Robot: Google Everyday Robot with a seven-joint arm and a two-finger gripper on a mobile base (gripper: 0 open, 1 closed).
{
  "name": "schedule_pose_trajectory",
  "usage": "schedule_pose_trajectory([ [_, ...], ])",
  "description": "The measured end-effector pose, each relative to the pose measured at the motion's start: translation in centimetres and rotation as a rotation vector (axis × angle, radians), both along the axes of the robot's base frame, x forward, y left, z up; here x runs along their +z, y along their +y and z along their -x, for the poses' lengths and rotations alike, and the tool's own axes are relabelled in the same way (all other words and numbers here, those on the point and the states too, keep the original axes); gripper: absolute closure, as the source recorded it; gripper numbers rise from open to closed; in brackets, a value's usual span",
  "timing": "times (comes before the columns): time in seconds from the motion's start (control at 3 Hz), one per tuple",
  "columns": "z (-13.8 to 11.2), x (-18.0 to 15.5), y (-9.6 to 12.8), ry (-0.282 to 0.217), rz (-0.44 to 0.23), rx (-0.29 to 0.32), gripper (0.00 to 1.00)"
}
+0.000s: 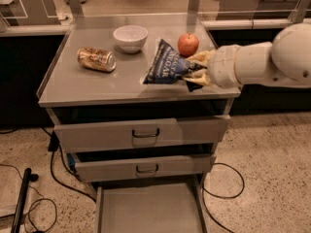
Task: Pick blue chip bag from bottom drawer and place on counter
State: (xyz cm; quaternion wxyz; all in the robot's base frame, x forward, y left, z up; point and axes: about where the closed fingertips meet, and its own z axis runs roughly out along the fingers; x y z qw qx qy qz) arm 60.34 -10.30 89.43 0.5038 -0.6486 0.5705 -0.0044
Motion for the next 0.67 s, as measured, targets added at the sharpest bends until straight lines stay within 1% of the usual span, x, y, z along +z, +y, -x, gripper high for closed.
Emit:
schedule_pose_trajectory([
  [0.33,-4.4,0.8,0.9,0.034,-0.046,-0.051,1.0],
  [0.67,-8.0,0.2,1.2,0.084,-0.112,-0.097,1.0],
])
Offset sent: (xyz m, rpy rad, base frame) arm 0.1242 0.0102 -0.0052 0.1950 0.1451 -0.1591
